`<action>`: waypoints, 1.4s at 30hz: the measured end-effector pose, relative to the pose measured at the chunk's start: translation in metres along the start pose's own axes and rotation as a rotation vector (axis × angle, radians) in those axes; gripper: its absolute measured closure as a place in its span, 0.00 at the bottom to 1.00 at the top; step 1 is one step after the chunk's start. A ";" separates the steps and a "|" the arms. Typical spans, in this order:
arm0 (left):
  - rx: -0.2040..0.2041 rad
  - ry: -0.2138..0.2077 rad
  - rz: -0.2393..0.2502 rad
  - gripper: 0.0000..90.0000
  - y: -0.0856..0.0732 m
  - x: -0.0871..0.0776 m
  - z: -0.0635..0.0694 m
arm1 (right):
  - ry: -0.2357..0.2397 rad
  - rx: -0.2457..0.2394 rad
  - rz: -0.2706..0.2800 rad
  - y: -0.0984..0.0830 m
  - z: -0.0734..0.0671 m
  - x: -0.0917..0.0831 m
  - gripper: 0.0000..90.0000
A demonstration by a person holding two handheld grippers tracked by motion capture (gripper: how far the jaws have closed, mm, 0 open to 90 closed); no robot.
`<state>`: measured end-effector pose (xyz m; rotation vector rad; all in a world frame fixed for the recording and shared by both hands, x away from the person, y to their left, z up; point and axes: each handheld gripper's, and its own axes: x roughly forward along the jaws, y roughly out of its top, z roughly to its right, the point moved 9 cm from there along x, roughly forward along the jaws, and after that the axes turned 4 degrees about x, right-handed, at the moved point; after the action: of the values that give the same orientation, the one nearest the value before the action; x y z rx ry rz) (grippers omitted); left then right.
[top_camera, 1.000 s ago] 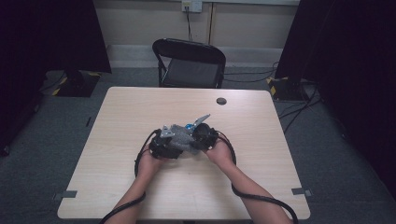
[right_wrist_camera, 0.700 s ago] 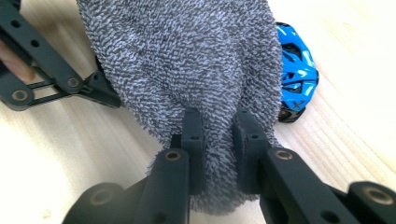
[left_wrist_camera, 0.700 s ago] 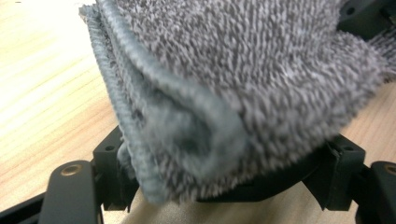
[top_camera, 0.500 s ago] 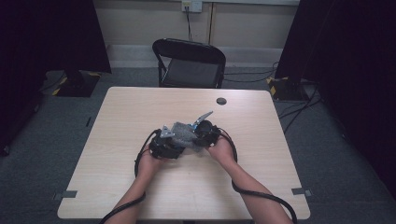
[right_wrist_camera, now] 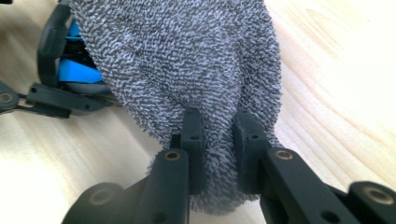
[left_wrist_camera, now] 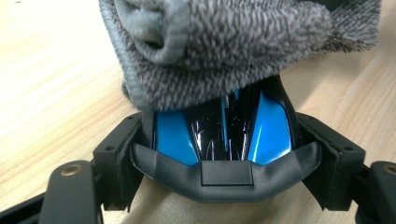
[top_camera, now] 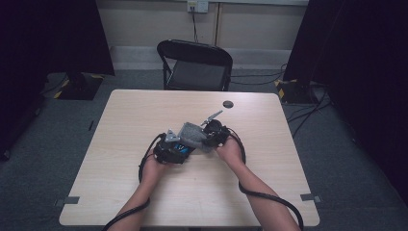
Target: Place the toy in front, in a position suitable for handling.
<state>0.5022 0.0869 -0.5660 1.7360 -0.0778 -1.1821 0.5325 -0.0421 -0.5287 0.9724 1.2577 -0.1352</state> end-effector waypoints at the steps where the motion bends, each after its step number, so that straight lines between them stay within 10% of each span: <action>1: 0.000 0.000 0.000 0.27 0.000 0.000 0.000 | 0.001 0.005 -0.002 0.000 0.001 0.000 0.85; 42: 0.000 0.000 0.000 0.27 0.000 0.000 0.000 | -0.065 0.113 -0.011 -0.014 0.047 0.006 0.85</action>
<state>0.5021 0.0870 -0.5660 1.7360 -0.0774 -1.1822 0.5610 -0.0796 -0.5423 1.0502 1.2061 -0.2473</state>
